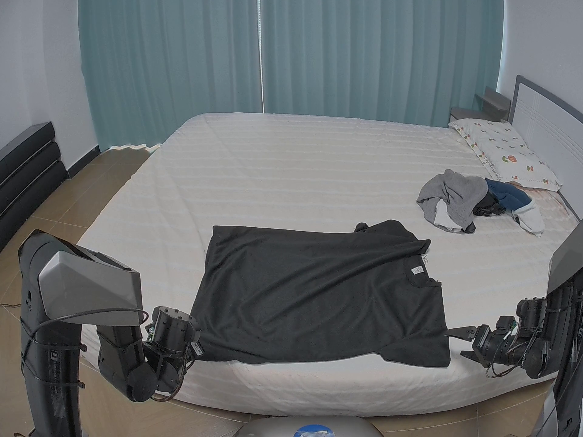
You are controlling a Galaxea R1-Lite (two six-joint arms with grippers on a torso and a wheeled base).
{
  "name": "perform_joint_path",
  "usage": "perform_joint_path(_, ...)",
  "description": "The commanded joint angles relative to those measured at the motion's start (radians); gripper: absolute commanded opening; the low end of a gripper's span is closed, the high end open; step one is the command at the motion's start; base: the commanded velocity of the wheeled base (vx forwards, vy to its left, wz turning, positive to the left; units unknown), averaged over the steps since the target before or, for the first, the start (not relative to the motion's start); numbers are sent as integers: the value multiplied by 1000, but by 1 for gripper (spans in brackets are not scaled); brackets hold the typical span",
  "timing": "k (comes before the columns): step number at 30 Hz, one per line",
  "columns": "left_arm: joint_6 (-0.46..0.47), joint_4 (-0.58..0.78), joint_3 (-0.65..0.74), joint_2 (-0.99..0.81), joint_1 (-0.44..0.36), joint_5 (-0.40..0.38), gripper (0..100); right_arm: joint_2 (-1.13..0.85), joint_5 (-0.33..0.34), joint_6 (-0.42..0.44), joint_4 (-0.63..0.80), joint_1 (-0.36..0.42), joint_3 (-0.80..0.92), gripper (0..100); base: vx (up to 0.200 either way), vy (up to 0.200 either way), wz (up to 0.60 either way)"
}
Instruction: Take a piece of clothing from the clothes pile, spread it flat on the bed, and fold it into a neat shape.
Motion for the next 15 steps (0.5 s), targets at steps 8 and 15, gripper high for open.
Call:
perform_joint_path(8,-17,-45,-1,-20,21,-31,100,3,-1,-5,-18,1,2,100,0,0,0)
perform_joint_path(15,-79,-128,-7,-18,108,-191,100,3,-12,0,-18,8,-14,100,0,0,0)
